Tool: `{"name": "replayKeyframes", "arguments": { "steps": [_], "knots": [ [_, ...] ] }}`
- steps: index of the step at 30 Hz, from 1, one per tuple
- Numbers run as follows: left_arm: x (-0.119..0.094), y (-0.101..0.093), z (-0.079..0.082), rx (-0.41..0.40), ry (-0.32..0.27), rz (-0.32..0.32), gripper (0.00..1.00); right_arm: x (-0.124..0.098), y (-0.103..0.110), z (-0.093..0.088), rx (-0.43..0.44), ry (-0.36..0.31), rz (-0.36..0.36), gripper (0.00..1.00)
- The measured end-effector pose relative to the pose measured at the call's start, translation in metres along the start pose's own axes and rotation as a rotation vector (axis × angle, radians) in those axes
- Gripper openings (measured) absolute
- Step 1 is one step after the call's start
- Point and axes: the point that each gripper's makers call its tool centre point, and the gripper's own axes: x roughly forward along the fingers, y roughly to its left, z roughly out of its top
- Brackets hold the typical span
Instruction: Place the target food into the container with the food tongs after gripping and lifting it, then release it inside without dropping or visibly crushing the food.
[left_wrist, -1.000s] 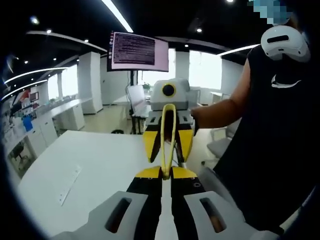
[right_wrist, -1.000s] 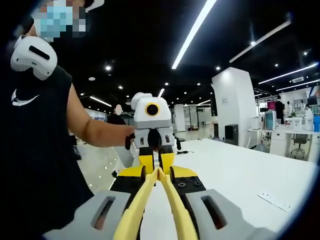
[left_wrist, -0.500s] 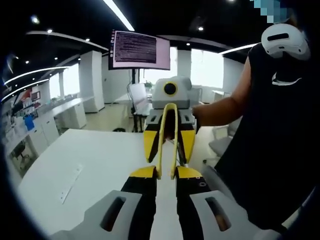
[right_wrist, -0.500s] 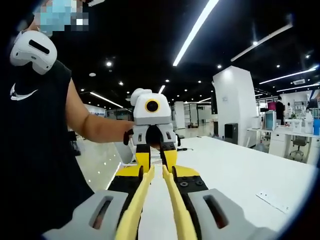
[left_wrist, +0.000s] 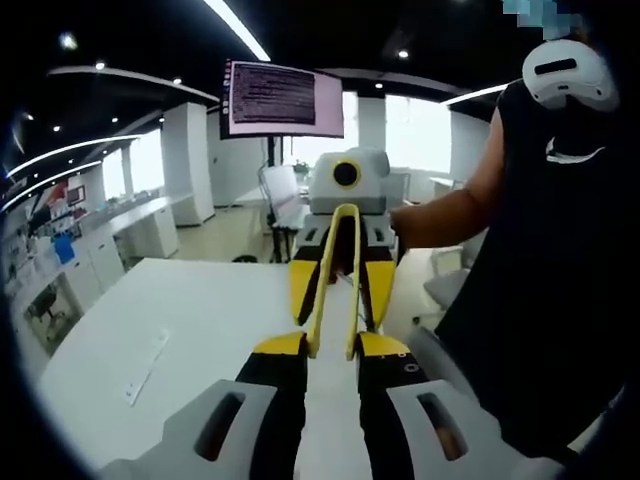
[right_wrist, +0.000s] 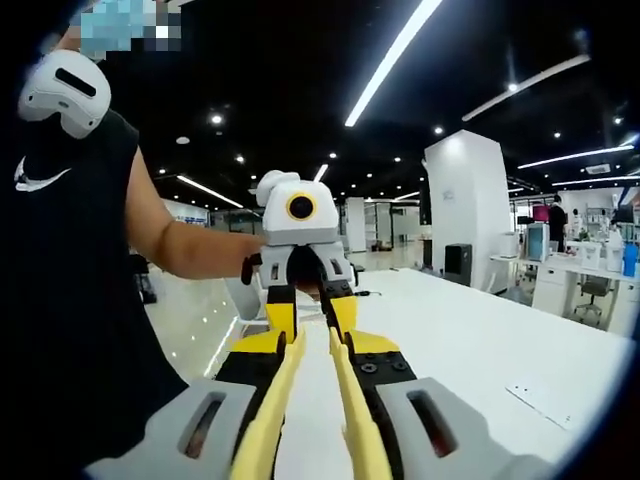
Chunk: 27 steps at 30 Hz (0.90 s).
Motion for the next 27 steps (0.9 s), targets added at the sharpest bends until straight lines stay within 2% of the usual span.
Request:
{"name": "replayKeyframes", "arguments": {
  "steps": [4,7,8,14,17,20,22,27],
  "knots": [
    [-0.002,0.001,0.002,-0.001,-0.029,0.012,0.22,0.000,-0.003,0.002,0.016,-0.010,-0.014,0.24],
    [-0.001,0.003,0.000,-0.001,-0.029,0.026,0.32,-0.001,-0.008,0.004,0.035,-0.019,-0.032,0.25],
    [-0.001,0.004,-0.001,-0.006,-0.034,0.038,0.39,-0.002,-0.009,0.005,0.039,-0.021,-0.031,0.25],
    [-0.009,0.031,-0.013,-0.013,-0.036,0.177,0.71,-0.009,-0.014,0.005,0.040,0.006,-0.034,0.26],
    [-0.020,0.046,-0.019,-0.035,-0.062,0.272,0.85,-0.014,-0.019,0.003,0.038,0.017,-0.056,0.26],
    [-0.031,0.055,-0.025,-0.039,-0.098,0.340,0.96,-0.019,-0.023,-0.001,0.029,0.031,-0.076,0.26],
    [-0.037,0.058,-0.031,-0.047,-0.105,0.367,0.99,-0.023,-0.026,-0.004,0.025,0.040,-0.088,0.26],
    [-0.050,0.059,-0.067,-0.088,-0.079,0.428,0.98,-0.033,-0.035,-0.009,0.033,0.054,-0.117,0.26]
  ]
}}
